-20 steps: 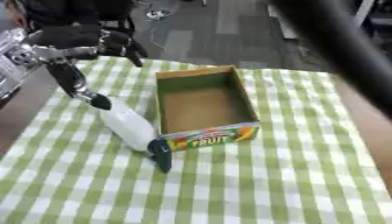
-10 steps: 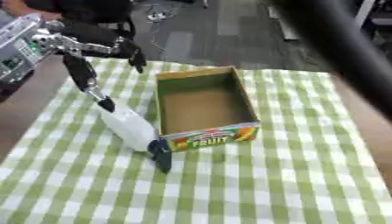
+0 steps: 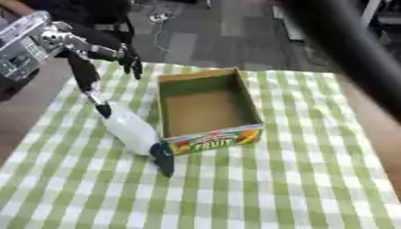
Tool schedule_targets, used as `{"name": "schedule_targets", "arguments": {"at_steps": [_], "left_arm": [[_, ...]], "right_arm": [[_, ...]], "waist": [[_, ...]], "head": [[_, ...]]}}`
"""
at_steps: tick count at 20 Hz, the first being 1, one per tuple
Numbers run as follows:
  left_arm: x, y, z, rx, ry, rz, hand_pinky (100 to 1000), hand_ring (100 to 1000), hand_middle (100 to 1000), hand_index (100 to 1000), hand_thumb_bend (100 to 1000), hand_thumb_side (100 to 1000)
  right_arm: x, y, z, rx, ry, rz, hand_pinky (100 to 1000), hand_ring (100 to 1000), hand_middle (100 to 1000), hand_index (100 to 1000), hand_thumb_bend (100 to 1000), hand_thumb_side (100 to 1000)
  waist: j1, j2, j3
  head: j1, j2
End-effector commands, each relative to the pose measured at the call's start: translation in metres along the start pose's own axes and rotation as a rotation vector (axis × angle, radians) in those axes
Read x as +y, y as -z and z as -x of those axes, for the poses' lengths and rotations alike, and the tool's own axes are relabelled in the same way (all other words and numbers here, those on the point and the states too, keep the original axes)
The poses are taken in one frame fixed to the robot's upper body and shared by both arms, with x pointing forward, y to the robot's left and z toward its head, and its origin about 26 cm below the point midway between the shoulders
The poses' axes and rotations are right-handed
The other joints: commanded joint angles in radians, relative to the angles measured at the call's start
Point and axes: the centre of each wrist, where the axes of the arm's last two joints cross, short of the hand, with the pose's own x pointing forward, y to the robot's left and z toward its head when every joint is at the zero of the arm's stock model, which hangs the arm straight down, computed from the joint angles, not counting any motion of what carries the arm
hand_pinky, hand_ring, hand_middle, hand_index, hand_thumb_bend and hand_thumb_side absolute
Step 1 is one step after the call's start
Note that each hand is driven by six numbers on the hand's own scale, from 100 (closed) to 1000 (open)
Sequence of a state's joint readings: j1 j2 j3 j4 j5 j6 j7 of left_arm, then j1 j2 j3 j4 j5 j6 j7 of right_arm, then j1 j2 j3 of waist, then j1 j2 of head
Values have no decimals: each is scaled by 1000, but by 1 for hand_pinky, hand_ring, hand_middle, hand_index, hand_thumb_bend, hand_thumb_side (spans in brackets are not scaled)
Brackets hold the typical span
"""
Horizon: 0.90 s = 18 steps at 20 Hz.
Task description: Pick up objects on the table and place them in the box.
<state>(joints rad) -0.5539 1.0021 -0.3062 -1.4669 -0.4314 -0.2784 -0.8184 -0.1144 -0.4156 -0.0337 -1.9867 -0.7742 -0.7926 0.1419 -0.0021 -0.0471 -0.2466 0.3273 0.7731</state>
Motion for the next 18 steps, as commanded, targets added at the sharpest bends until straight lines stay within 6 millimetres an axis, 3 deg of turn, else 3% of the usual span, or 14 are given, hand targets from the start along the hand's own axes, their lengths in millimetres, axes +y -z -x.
{"name": "schedule_targets", "arguments": {"at_steps": [1,6,18], "left_arm": [[4,-6,6,-5,66,105,742,735,800,813,913,523],[-7,1,7,-42,41,137,736,738,799,822,949,448],[-12,10,-1,-123,130,166,737,739,800,818,975,402]], "right_arm": [[0,10,-3,-17,0,-35,394,564,603,741,547,905],[0,11,-3,-18,2,-36,394,563,603,741,548,904],[0,12,-3,-20,5,-36,394,563,603,740,549,902]], "waist": [[2,-9,-3],[3,-9,-5],[3,-8,-9]], "head": [[14,-3],[17,-3],[32,-3]]}}
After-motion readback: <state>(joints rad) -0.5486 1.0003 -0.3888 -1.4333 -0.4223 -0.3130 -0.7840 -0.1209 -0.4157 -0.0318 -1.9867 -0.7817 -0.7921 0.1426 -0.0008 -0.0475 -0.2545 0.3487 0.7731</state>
